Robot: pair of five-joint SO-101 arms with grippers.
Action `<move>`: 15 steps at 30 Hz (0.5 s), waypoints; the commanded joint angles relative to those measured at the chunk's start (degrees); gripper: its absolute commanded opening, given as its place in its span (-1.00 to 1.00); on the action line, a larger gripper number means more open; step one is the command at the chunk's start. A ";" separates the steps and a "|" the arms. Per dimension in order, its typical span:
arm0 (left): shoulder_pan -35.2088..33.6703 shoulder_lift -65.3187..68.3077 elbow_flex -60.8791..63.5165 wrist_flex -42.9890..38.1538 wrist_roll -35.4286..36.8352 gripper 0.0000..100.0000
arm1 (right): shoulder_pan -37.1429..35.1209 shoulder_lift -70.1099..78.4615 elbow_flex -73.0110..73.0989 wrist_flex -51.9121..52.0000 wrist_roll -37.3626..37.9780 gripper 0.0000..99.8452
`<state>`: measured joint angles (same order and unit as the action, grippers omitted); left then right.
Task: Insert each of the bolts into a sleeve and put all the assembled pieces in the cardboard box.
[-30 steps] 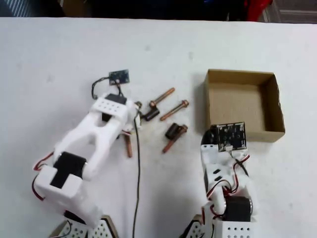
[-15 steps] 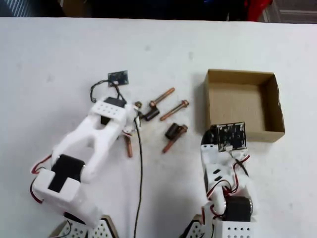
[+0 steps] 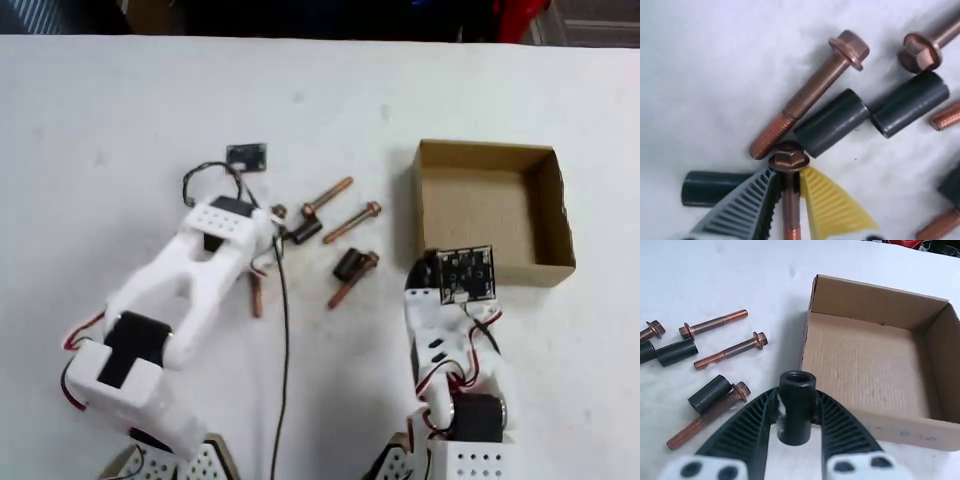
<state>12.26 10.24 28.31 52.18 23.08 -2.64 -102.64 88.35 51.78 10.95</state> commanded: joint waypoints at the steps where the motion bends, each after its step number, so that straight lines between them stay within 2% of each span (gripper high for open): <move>1: 3.56 -2.15 -0.88 -1.05 -2.20 -0.96 | -0.04 -0.48 -0.53 -1.71 -0.44 -0.96; 7: 5.93 -2.15 -6.68 2.64 -2.37 -0.96 | -0.04 -0.48 -0.44 -1.54 -0.53 -0.96; 11: 5.93 -2.15 -14.95 12.92 -2.37 -0.96 | -0.31 -0.48 0.18 -1.71 -0.53 -0.96; 15: 5.93 -2.15 -22.59 22.15 -2.11 -0.96 | -4.53 -0.48 0.44 -1.45 -0.53 -0.96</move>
<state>17.63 10.42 13.01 68.44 20.97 -4.66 -102.64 89.32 51.78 10.95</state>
